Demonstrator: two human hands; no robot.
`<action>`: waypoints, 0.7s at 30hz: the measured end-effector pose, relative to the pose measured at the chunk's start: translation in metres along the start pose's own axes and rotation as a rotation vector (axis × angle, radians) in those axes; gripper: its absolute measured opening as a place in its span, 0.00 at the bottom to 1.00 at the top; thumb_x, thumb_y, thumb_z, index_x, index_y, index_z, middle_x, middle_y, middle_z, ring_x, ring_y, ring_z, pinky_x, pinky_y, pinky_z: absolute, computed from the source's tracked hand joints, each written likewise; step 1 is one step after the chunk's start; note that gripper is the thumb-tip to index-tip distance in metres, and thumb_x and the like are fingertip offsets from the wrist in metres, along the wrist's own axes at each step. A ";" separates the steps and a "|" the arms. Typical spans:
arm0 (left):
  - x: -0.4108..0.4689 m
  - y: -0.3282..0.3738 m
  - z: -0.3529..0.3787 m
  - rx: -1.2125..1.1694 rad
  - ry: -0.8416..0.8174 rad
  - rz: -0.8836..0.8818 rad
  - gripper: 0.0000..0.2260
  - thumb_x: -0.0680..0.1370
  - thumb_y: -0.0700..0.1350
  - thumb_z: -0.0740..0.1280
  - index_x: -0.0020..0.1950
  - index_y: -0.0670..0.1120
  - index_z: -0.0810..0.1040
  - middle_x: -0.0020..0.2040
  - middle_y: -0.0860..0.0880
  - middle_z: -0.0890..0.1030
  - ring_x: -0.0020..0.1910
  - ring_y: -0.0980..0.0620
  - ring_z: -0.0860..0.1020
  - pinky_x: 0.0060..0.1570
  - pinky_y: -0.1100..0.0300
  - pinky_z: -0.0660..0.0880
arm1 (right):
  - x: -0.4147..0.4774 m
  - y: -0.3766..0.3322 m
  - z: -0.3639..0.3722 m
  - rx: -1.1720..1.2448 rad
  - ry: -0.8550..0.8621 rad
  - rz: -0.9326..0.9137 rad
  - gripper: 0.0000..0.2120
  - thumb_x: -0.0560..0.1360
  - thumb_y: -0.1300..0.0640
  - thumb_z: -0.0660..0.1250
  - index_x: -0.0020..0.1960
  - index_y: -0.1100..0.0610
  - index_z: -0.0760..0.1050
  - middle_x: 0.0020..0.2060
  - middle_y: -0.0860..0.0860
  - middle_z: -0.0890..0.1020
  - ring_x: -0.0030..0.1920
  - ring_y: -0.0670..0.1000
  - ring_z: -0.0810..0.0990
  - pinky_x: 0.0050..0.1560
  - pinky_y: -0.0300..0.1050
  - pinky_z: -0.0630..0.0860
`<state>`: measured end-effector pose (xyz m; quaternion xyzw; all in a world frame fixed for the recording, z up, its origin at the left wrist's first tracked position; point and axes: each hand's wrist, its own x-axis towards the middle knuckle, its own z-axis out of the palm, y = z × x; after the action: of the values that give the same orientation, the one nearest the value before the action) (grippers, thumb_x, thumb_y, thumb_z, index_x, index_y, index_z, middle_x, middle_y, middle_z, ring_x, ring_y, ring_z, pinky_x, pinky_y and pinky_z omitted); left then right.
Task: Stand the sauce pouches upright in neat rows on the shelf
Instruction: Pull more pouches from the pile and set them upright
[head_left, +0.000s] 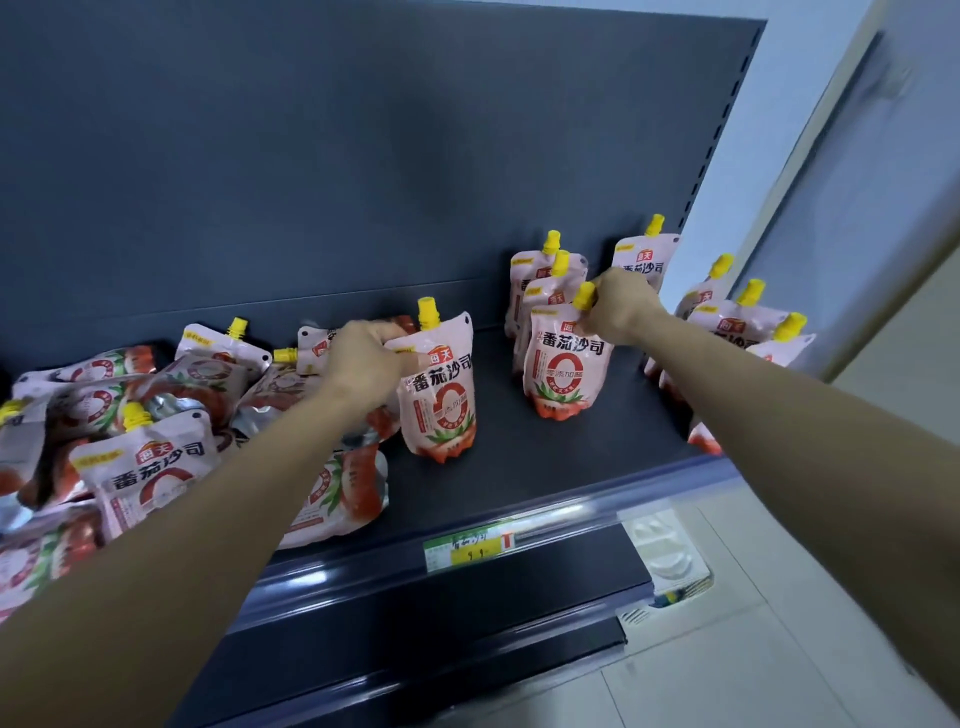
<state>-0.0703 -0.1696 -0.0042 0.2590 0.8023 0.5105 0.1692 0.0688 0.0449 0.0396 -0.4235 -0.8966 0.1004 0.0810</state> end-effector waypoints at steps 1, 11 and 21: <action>-0.004 0.003 0.003 0.022 -0.009 0.005 0.05 0.70 0.41 0.73 0.37 0.50 0.80 0.34 0.55 0.81 0.34 0.59 0.78 0.31 0.63 0.72 | 0.001 0.001 0.000 -0.001 -0.002 -0.007 0.08 0.72 0.58 0.68 0.47 0.64 0.77 0.47 0.61 0.82 0.50 0.61 0.81 0.41 0.45 0.72; -0.022 0.030 0.062 0.021 -0.140 0.063 0.12 0.70 0.38 0.73 0.29 0.50 0.78 0.33 0.54 0.81 0.36 0.55 0.79 0.35 0.61 0.75 | 0.012 0.023 -0.007 0.016 -0.014 -0.100 0.06 0.74 0.59 0.67 0.42 0.62 0.73 0.41 0.58 0.78 0.45 0.59 0.78 0.41 0.45 0.70; -0.021 0.059 0.120 0.023 -0.188 0.105 0.03 0.70 0.38 0.73 0.37 0.42 0.81 0.41 0.43 0.84 0.41 0.50 0.80 0.42 0.55 0.77 | 0.013 0.042 -0.032 0.002 -0.153 -0.278 0.11 0.74 0.64 0.65 0.53 0.66 0.81 0.52 0.61 0.83 0.54 0.59 0.81 0.55 0.47 0.77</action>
<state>0.0254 -0.0736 -0.0017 0.3494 0.7739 0.4831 0.2138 0.0993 0.0849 0.0604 -0.2866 -0.9500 0.1209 0.0259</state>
